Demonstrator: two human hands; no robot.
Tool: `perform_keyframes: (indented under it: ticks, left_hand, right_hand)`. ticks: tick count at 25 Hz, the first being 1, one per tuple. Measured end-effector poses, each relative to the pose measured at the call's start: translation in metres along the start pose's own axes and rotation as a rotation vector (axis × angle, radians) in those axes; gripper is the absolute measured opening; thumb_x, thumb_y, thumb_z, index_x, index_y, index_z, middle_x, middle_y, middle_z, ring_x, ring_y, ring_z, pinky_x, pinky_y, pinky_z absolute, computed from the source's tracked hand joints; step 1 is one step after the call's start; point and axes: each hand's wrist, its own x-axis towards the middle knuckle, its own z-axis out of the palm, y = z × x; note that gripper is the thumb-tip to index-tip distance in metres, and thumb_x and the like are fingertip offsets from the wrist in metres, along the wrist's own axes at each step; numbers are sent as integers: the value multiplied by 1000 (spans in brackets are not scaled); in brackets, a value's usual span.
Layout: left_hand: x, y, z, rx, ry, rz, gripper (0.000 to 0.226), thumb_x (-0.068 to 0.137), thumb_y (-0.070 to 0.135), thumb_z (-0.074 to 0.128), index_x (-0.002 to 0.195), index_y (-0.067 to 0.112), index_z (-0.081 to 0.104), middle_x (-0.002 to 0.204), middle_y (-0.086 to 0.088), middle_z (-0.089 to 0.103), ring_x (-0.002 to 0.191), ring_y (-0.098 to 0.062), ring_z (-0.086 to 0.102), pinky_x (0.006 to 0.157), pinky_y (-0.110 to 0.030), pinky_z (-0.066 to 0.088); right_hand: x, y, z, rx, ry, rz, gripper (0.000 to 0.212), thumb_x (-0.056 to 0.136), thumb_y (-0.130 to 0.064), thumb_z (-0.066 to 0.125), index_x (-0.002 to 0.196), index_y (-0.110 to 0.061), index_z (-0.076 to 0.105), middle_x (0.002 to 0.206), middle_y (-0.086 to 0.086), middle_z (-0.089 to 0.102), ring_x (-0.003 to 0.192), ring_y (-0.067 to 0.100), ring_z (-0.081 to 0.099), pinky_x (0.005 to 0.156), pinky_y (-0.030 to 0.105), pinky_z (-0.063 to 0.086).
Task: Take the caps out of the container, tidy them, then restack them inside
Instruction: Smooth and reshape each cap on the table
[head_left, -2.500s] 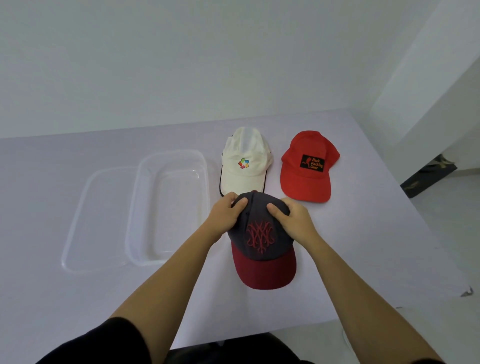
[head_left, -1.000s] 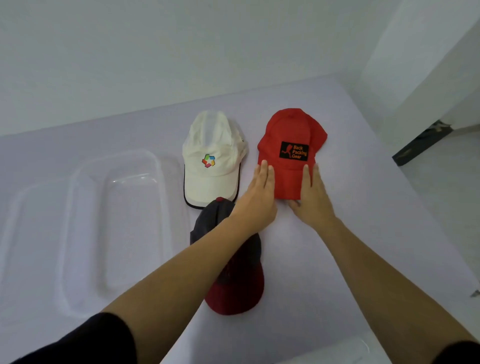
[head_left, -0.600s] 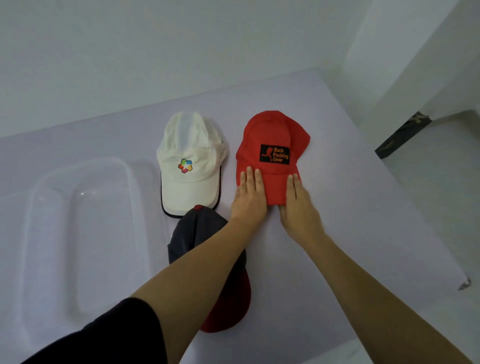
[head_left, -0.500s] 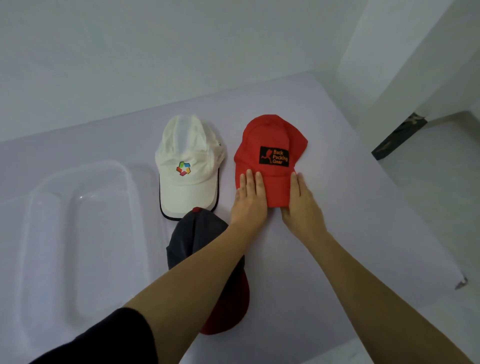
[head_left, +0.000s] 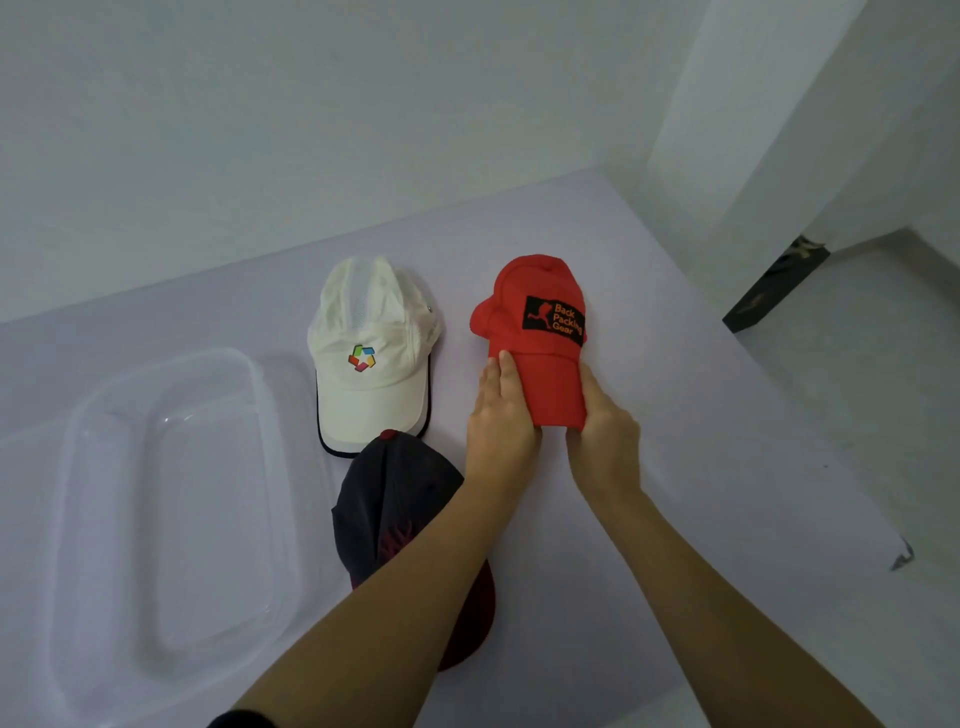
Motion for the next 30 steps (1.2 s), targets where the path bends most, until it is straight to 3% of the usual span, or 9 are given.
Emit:
perform_keyframes:
  ticks: [3, 8, 11, 13, 18, 20, 24, 27, 30]
  left_hand:
    - [-9, 6, 1, -114, 79, -10, 59, 96, 12, 42, 148, 6, 15, 152, -16, 30, 128, -33, 44, 101, -43, 39]
    - [-17, 2, -1, -91, 133, 37, 67, 92, -2, 41, 149, 4, 6, 157, -15, 16, 139, -34, 29, 109, -48, 34]
    - [-23, 0, -1, -113, 147, 24, 71, 90, -5, 40, 149, 8, 2, 157, -14, 15, 140, -32, 28, 109, -49, 34]
    - [-21, -6, -1, -159, 154, 29, 69, 93, 5, 44, 150, 9, 5, 152, -18, 28, 133, -34, 39, 103, -51, 40]
    - [-18, 8, -6, -377, 188, -94, 55, 94, 16, 45, 145, 11, 28, 117, -12, 61, 96, -25, 60, 88, -45, 51]
    - [-28, 17, -7, -558, 186, -130, 53, 90, 14, 48, 142, 13, 37, 107, -8, 65, 92, -23, 61, 87, -39, 52]
    - [-26, 3, -14, -437, 154, -122, 55, 90, 15, 48, 142, 10, 33, 114, -20, 61, 98, -36, 61, 84, -42, 52]
    - [-25, 4, -17, -200, 135, -19, 69, 90, 12, 51, 148, 7, 15, 136, -22, 46, 112, -36, 56, 89, -49, 50]
    - [-29, 11, -14, -179, 137, 3, 71, 90, 10, 49, 149, 7, 9, 147, -19, 34, 124, -36, 47, 96, -52, 45]
  right_hand:
    - [-9, -13, -1, 96, 59, 29, 53, 89, -2, 50, 140, -9, 39, 101, 17, 69, 80, 30, 65, 78, 40, 55]
    - [5, -1, -24, -40, 75, -158, 52, 90, -6, 56, 139, -2, 39, 130, 19, 56, 113, 32, 59, 93, 46, 51]
    - [14, 0, -32, -194, 56, -254, 55, 86, 4, 58, 136, 7, 37, 130, 28, 53, 111, 42, 59, 85, 53, 53]
    - [11, 0, -36, -197, 94, -299, 51, 85, 2, 57, 133, 8, 41, 125, 28, 57, 106, 42, 62, 82, 53, 55]
    - [-4, -21, -32, 233, 152, -51, 42, 88, -19, 50, 128, -7, 53, 111, 10, 68, 95, 21, 66, 85, 37, 55]
    - [-9, -37, -26, 385, 155, 9, 42, 87, -26, 53, 125, -8, 58, 107, 7, 70, 92, 18, 67, 83, 32, 56]
    - [-6, -27, -37, 186, 141, -109, 41, 88, -16, 52, 127, -6, 55, 110, 10, 69, 93, 23, 67, 83, 29, 54]
    - [-2, -16, -41, -128, 147, -219, 48, 85, -4, 50, 132, 7, 45, 124, 25, 59, 107, 38, 62, 86, 47, 54]
    - [-7, -24, -38, -97, 140, -196, 46, 85, -10, 51, 130, 3, 49, 120, 22, 63, 103, 36, 65, 84, 44, 55]
